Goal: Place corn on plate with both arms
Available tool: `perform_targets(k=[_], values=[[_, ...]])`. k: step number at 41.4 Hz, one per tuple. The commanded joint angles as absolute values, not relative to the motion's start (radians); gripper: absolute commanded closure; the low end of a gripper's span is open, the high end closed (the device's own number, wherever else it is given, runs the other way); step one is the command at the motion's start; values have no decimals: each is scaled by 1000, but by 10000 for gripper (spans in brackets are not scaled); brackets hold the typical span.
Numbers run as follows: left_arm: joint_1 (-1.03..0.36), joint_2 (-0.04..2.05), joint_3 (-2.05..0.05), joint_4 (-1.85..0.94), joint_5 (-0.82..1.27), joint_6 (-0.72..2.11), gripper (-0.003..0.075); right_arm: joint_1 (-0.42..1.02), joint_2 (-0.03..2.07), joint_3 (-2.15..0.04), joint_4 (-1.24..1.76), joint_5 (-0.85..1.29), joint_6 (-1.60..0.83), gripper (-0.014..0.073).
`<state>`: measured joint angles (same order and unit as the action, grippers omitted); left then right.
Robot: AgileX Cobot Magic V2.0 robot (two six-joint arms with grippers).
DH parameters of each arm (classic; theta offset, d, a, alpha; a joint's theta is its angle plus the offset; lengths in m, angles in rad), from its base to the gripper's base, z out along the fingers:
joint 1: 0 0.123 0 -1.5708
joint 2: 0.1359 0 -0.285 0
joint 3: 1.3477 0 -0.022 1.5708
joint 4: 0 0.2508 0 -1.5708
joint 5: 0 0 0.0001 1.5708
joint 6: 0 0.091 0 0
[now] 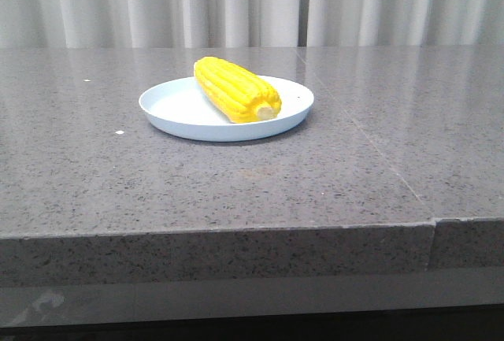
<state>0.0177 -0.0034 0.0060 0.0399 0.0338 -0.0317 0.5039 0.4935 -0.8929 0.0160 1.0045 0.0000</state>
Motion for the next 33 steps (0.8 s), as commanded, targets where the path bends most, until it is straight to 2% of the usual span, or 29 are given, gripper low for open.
perform_targets(k=[1,33], values=[[24,-24,7,49,-58,-40,740,502,499,-912,10,940,-10,662],[11,-24,7,54,-54,-40,740,502,499,-912,10,940,-10,662]])
